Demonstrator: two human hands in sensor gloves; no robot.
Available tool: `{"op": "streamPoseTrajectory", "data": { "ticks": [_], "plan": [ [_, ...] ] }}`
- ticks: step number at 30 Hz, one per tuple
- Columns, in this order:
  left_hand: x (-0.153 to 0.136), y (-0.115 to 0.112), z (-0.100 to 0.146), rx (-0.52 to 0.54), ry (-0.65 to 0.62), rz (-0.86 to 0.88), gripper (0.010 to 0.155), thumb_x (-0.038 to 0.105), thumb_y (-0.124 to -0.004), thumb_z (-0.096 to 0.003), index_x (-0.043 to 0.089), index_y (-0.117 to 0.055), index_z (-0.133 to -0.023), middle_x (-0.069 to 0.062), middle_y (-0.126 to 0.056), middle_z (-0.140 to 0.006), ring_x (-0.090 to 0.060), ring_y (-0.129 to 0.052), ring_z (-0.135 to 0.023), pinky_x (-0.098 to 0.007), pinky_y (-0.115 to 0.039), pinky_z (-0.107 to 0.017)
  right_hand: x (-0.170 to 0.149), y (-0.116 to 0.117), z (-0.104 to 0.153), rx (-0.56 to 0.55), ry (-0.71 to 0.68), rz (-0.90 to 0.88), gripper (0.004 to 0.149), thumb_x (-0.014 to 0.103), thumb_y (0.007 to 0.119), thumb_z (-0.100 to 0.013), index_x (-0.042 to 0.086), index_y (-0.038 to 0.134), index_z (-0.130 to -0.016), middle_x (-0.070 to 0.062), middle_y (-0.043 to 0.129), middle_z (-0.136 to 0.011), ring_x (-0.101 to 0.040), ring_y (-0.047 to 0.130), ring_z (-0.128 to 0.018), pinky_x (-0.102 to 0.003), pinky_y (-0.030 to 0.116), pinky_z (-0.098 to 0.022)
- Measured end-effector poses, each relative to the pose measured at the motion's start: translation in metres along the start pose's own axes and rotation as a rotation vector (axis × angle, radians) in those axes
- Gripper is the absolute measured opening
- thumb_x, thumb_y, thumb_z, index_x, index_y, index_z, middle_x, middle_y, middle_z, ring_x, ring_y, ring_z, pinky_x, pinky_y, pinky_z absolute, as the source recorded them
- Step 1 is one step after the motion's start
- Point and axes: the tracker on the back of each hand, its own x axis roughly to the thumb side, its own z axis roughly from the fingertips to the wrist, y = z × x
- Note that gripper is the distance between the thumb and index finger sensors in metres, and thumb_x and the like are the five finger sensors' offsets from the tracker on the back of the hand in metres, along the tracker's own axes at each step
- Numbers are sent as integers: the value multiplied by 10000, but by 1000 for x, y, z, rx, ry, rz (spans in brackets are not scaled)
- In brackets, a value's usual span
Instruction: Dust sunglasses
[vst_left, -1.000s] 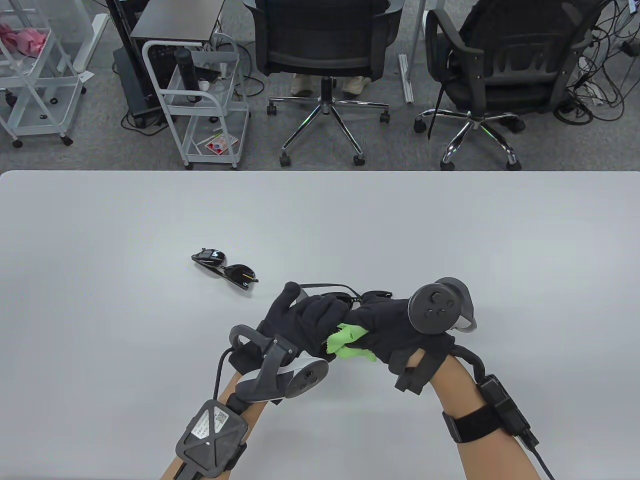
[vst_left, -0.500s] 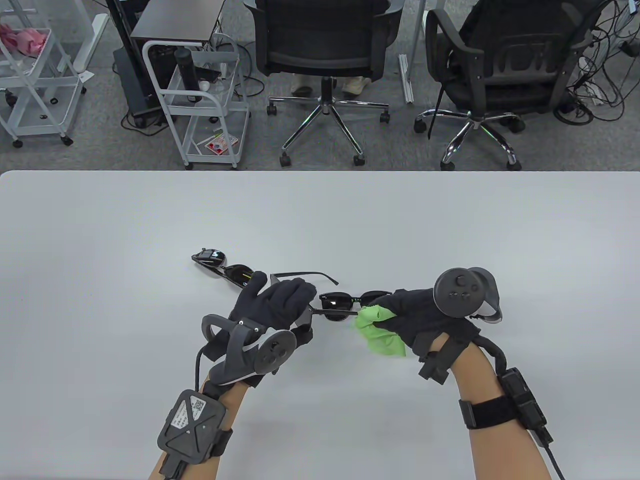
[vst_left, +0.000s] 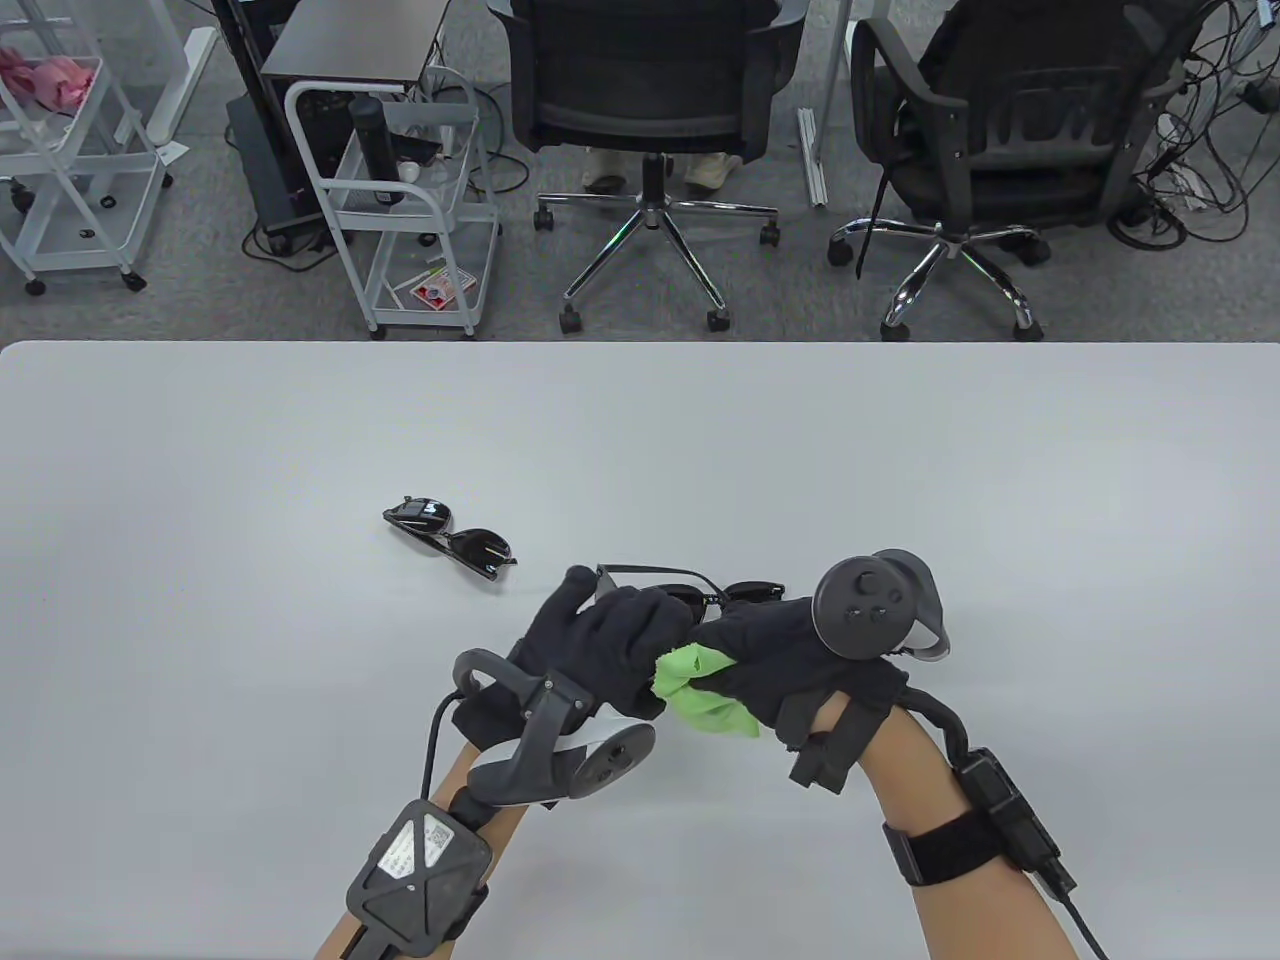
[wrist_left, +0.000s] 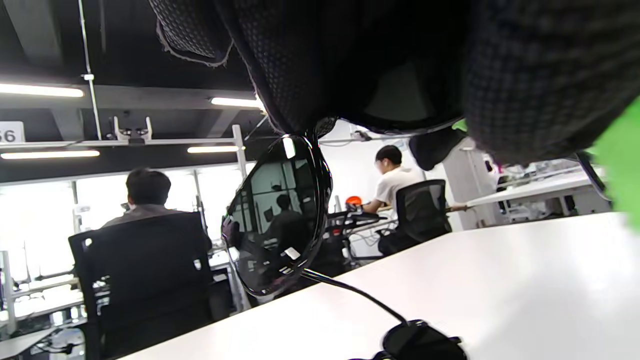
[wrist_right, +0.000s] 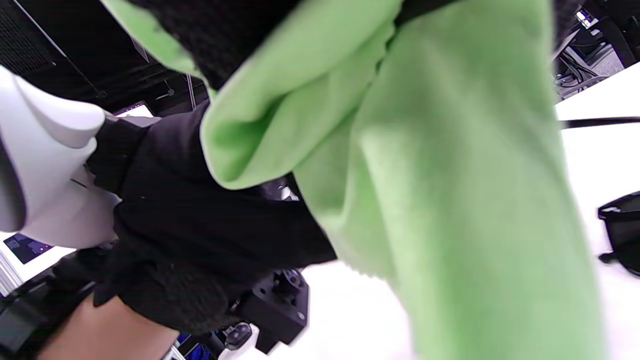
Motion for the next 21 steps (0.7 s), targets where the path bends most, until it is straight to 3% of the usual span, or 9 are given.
{"op": "streamPoseTrajectory", "data": {
  "ticks": [5,10,15,21],
  "plan": [
    [-8,0,-3,-14,24,24,873,692,-964,-180,482,-631,-960,205,-793,-992,1,-981,-902,-400,-689,-791,-4,-2,-2,16,-1,-8,423,353,842,-429,65,956,-717,-81,1069,-563,-312,1068,-500,-633,719,-559],
    [-25,-2,-2,-19,91,48,874,695,-954,-183,488,-616,-962,215,-780,-998,6,-970,-909,-398,-695,-786,-19,-14,6,-10,45,47,423,355,840,-424,75,955,-719,-69,1070,-558,-300,1071,-496,-628,723,-561],
    [-48,-3,2,-28,168,90,879,691,-947,-194,487,-604,-977,213,-769,-1013,5,-963,-919,-410,-687,-789,-42,-29,19,-75,102,-21,419,347,846,-420,70,962,-712,-74,1073,-549,-304,1071,-490,-632,720,-560],
    [-50,-7,2,-52,184,110,887,691,-921,-206,468,-584,-996,197,-762,-1022,-6,-956,-930,-420,-678,-792,-46,-31,21,-93,115,-37,419,349,843,-432,68,954,-723,-76,1072,-563,-311,1071,-503,-635,719,-559]
  ]
}}
